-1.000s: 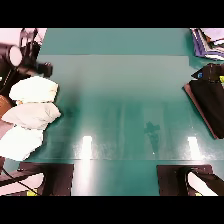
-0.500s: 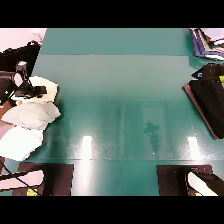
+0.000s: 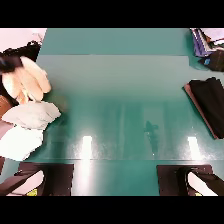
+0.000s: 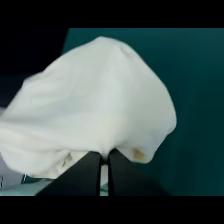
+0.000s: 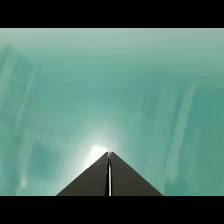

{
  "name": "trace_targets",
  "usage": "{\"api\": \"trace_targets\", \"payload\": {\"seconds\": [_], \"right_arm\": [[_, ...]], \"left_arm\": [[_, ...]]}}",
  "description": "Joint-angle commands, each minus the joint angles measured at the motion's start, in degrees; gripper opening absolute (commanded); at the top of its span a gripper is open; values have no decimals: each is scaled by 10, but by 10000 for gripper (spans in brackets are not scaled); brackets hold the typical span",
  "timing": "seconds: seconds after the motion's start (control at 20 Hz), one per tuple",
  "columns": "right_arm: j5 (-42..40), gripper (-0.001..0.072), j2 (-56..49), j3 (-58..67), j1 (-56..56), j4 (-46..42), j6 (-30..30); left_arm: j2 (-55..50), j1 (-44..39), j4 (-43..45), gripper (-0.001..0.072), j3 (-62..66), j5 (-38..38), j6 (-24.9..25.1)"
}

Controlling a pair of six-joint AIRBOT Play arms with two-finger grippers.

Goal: Fold the shirts.

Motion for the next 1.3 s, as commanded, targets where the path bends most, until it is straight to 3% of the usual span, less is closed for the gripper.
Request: {"api": "trace_targets", "payload": {"seconds": [0.0,0.15,0.3,0.5,0.65,0.7,0.75,0.8,1.0,1.25], "right_arm": [[-53,17,0,58,-2,3,0],[-78,17,0,102,-2,3,0],[-80,17,0,125,-2,3,0],[-69,17,0,127,-2,3,0],[-50,17,0,127,-2,2,0],[-42,18,0,126,-2,2,0],[-35,17,0,126,-2,2,0],[-30,17,0,126,-2,2,0],[-8,18,0,126,-2,2,0],[5,17,0,126,-2,2,0]], "left_arm": [[108,-70,-3,20,105,-31,6],[130,-190,-3,18,181,-46,5],[102,-307,-4,18,182,-77,-35],[-24,-466,-49,22,159,-82,-59],[-157,-556,-134,27,158,-80,-33],[-196,-576,-157,228,158,-75,-18],[-233,-592,-171,562,158,-68,-11],[-259,-601,-171,619,158,-66,-8],[-280,-556,-82,614,163,-78,6],[-283,-357,-97,614,167,-99,6]]}}
